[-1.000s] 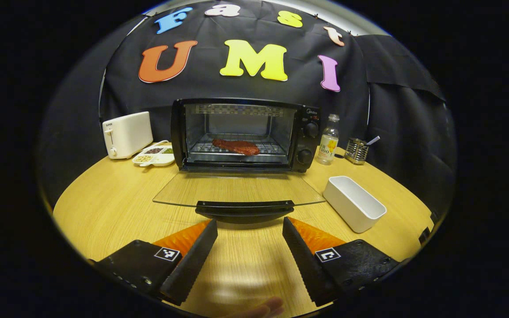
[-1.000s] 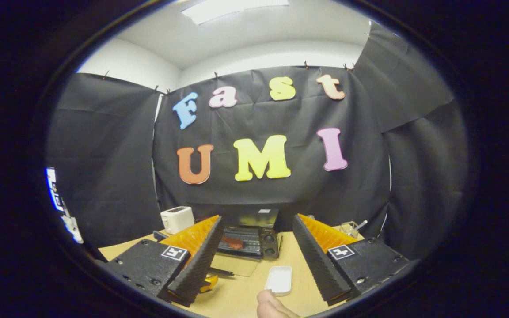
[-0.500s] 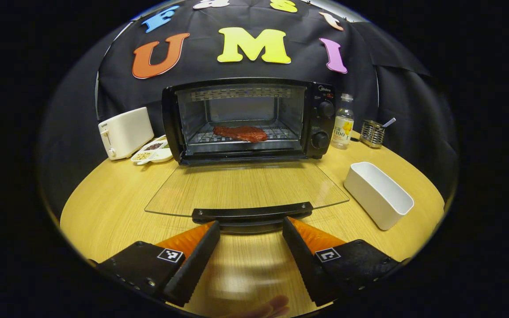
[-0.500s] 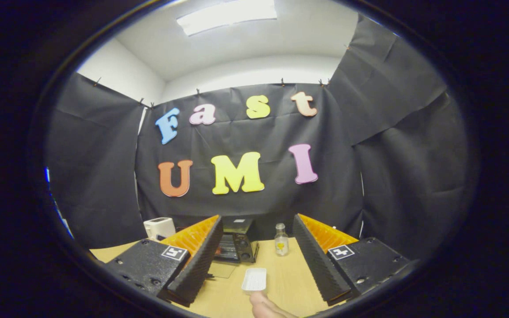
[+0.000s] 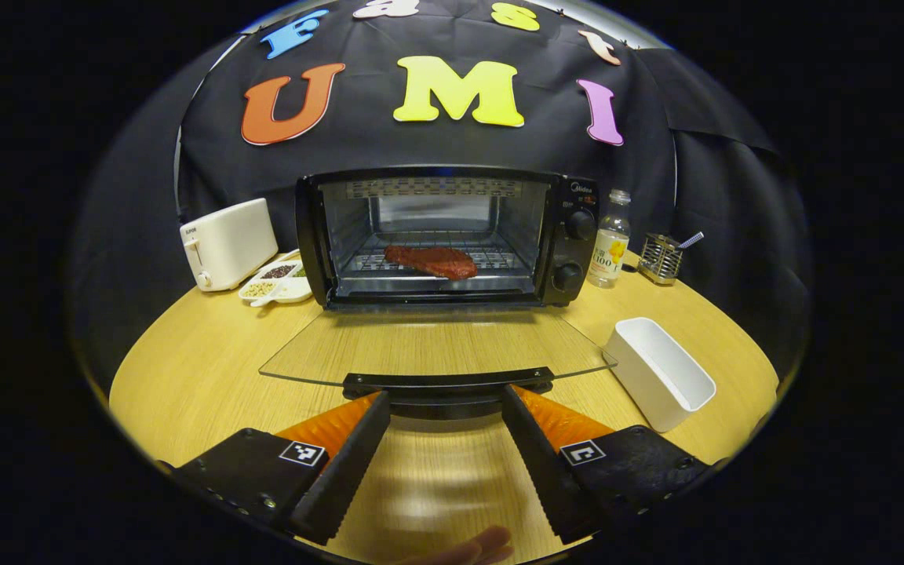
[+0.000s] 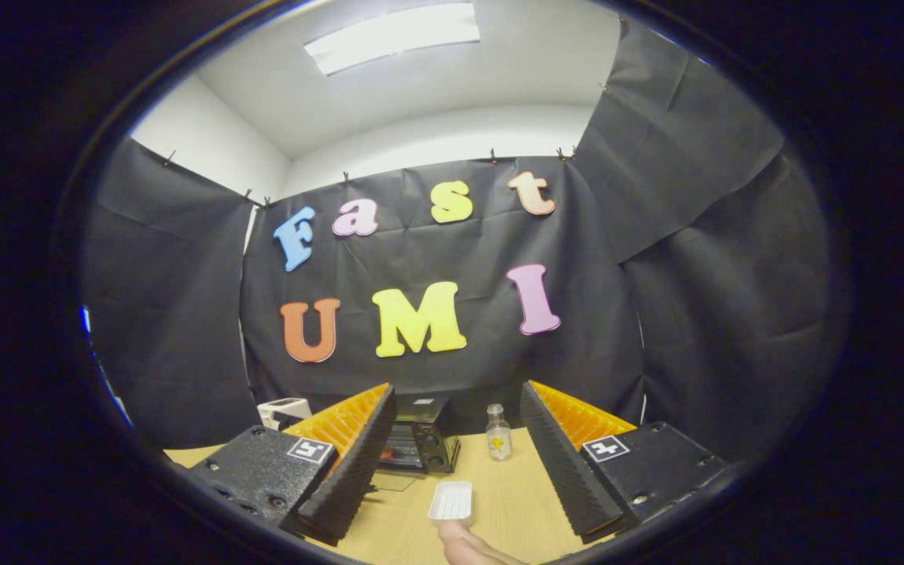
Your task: Open the electric oven with the left hand, put the food in, and close the electric oven.
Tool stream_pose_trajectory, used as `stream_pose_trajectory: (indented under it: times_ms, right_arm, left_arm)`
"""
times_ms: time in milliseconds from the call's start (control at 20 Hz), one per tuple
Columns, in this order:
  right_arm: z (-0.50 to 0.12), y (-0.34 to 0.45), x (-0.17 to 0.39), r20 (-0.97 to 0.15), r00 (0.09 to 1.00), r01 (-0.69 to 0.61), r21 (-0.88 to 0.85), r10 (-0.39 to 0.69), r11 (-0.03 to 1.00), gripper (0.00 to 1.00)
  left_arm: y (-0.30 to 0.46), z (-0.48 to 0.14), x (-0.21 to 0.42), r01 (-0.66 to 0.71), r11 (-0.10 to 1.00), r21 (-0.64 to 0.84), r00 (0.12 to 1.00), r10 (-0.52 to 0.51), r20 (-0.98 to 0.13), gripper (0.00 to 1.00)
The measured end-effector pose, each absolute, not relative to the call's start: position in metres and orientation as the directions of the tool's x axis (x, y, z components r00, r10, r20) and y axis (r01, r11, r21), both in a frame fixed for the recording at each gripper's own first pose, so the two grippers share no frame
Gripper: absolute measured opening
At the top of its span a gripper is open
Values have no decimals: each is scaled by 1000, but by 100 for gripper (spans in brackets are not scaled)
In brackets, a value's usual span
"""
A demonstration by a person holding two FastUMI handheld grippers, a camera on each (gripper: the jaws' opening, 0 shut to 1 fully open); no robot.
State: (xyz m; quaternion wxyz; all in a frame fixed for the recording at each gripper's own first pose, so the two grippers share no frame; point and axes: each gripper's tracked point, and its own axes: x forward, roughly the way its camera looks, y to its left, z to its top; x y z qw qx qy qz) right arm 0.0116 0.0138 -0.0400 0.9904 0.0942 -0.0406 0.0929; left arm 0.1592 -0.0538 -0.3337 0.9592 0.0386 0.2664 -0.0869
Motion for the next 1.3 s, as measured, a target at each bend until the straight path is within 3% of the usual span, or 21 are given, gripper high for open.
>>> stream_pose_trajectory:
  times_ms: [200,350,400,500,550,700,750,900,950,1000,1150,1200,1250,1300]
  right_arm:
    - [-47,19,14,92,973,-227,200,213,953,100]
    - [-55,9,20,77,977,-210,171,199,963,95]
    - [-53,-1,23,85,981,-189,170,176,967,100]
    - [-55,-14,28,88,986,-153,176,139,972,95]
    - [-59,-18,28,83,988,-145,174,133,974,100]
    - [-67,-24,29,59,989,-140,168,132,976,95]
    - [-68,-26,29,54,990,-139,167,132,976,100]
    - [-72,-25,28,33,990,-140,158,137,977,95]
    - [-75,-24,28,24,989,-147,154,145,977,100]
    - [-78,-22,25,15,988,-154,148,154,977,95]
    - [-79,-24,26,1,991,-133,161,135,978,100]
    - [-79,-23,25,-5,992,-127,172,130,977,96]
    - [-80,-22,23,-12,992,-122,181,126,976,100]
    - [-81,-23,21,-21,993,-114,182,120,977,95]
  left_arm:
    - [-55,-305,172,185,980,77,871,-127,-475,93]
    - [-57,-286,184,174,984,42,881,-136,-452,94]
    - [-57,-278,189,172,985,29,886,-141,-442,96]
    - [-57,-267,203,169,986,4,894,-151,-422,99]
    - [-58,-265,210,165,986,-12,894,-155,-420,98]
    - [-67,-263,235,185,980,-69,882,-197,-428,98]
    - [-63,-265,247,167,984,-61,877,-177,-446,98]
    - [-43,-260,271,87,996,-12,881,-82,-465,98]
    - [-46,-251,269,91,995,-38,889,-98,-448,97]
    - [-52,-239,264,103,992,-74,897,-125,-424,95]
    - [-56,-203,231,132,986,-103,924,-160,-347,95]
    - [-53,-194,219,134,987,-90,932,-157,-328,95]
    - [-50,-182,206,135,988,-77,940,-153,-305,94]
    - [-48,-170,191,139,988,-68,947,-153,-281,95]
